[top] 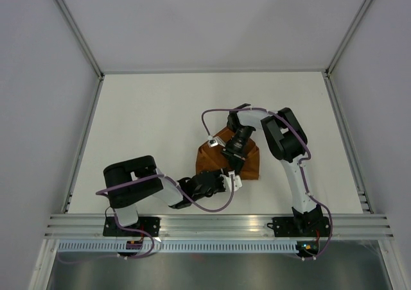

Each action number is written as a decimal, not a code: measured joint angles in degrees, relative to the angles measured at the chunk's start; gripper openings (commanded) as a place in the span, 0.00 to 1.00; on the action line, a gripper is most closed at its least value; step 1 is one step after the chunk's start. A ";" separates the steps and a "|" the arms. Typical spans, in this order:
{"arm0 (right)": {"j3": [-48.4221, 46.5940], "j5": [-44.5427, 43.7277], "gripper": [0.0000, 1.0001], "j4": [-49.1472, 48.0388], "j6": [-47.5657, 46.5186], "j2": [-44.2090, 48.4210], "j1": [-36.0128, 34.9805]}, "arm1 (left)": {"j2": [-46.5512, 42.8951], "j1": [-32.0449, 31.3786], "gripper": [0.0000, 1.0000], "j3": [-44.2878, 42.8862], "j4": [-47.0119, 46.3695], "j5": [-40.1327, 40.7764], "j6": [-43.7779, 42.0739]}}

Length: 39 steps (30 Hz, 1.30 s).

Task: Fold the napkin, place the utensils inside, and roll it up
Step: Roll the napkin with the utensil

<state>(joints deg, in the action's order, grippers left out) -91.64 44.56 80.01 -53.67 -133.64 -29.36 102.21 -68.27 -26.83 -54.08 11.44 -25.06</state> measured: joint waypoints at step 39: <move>40.52 -4.11 0.58 -47.56 2.82 50.01 15.28 | 12.68 20.44 0.02 -32.61 36.65 -49.16 26.82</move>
<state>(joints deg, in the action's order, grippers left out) -51.11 40.45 32.45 -50.85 -83.64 -14.09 114.89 -47.83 -59.44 -17.43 -37.71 1.76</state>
